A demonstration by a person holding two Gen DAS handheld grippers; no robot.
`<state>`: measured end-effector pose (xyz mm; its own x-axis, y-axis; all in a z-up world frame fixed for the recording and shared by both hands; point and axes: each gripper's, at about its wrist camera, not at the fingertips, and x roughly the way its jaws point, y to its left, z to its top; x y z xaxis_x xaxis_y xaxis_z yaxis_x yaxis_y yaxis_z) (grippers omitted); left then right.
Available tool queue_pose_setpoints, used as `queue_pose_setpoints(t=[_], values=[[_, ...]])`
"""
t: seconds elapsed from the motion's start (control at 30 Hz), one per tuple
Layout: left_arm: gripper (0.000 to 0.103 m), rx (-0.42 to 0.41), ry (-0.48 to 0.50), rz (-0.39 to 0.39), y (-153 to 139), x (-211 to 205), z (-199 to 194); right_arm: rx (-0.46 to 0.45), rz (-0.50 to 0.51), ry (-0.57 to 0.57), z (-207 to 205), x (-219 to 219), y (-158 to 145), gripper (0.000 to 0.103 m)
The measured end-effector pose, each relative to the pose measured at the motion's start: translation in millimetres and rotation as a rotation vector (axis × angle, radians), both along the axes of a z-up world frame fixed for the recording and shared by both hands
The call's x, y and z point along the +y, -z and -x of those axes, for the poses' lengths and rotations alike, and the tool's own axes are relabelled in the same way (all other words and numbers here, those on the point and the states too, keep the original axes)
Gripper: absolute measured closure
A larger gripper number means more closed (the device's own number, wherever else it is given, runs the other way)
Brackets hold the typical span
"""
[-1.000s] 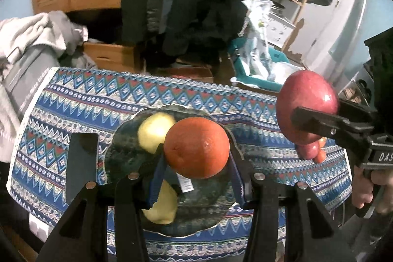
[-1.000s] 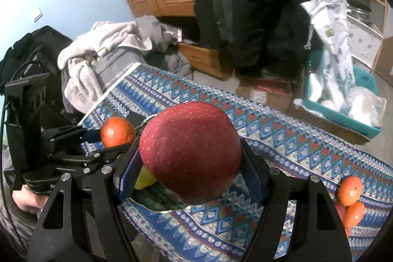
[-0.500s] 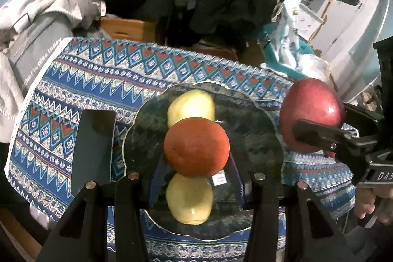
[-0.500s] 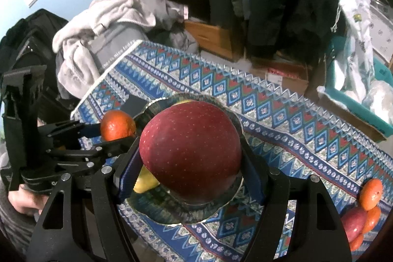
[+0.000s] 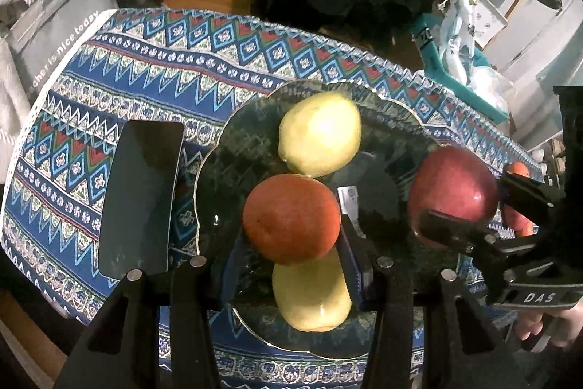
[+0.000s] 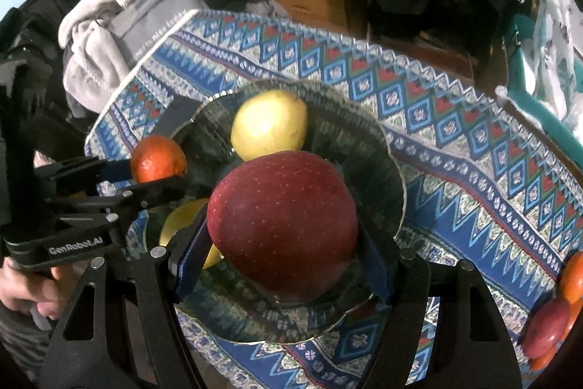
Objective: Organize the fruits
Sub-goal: 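Carry the red apple and orange over the glass plate with both tools, then open both tools to drop the apple and orange onto the plate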
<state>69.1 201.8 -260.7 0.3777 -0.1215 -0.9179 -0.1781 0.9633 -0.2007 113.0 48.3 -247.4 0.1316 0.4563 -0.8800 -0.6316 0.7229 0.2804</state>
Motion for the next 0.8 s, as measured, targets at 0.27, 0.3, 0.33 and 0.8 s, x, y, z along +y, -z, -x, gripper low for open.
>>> queue_pose_setpoints(t=[0.27, 0.3, 0.33, 0.8], values=[[0.054, 0.048, 0.0, 0.011, 16, -2, -1, 0.022, 0.057, -0.035, 3, 2, 24, 0.029], [0.054, 0.051, 0.001, 0.009, 16, -2, -1, 0.026, 0.064, -0.034, 3, 0, 27, 0.029], [0.054, 0.052, 0.0, 0.01, 16, -2, -1, 0.028, 0.067, -0.033, 3, 0, 29, 0.029], [0.042, 0.059, 0.044, -0.046, 12, -17, -1, 0.048, 0.029, -0.031, -1, -6, 27, 0.029]])
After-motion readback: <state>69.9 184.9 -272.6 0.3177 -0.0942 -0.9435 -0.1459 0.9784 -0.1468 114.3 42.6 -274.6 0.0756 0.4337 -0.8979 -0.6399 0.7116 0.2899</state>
